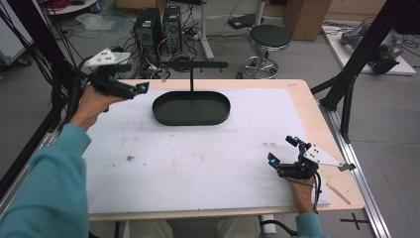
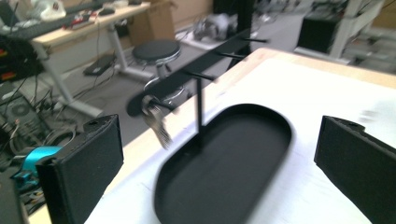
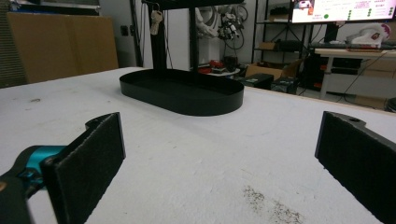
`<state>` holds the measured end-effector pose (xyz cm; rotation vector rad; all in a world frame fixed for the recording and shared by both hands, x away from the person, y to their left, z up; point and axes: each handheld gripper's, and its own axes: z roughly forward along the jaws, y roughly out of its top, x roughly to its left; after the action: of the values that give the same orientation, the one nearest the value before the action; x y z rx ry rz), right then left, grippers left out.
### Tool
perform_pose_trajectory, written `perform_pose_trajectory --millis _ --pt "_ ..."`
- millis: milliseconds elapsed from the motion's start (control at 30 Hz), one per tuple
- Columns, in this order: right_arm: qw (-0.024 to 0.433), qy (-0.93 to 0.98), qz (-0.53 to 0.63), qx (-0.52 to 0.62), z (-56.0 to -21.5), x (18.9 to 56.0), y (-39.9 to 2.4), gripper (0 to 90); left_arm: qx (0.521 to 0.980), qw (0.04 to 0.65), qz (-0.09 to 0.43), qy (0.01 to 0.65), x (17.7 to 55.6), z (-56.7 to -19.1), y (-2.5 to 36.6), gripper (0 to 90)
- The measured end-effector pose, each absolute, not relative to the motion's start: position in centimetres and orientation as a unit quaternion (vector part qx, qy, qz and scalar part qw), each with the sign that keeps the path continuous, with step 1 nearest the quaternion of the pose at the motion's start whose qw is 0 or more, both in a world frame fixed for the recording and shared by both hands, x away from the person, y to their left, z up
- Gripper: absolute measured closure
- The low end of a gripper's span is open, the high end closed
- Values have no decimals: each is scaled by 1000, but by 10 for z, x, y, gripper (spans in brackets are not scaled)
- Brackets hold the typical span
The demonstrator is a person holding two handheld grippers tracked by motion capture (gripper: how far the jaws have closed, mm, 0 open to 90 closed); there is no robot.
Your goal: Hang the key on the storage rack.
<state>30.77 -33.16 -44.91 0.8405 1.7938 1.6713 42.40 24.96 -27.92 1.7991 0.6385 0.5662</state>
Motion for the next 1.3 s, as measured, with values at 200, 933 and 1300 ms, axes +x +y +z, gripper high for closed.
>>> perform_pose_trajectory --millis 200,933,1300 --pt "271 669 618 313 -449 308 -331 7 745 570 251 239 361 -306 269 17" --pt "276 670 616 309 -449 307 -330 7 683 625 269 265 293 -416 265 17" --pt "279 669 616 308 -449 307 -330 7 649 641 284 295 273 -459 276 17"
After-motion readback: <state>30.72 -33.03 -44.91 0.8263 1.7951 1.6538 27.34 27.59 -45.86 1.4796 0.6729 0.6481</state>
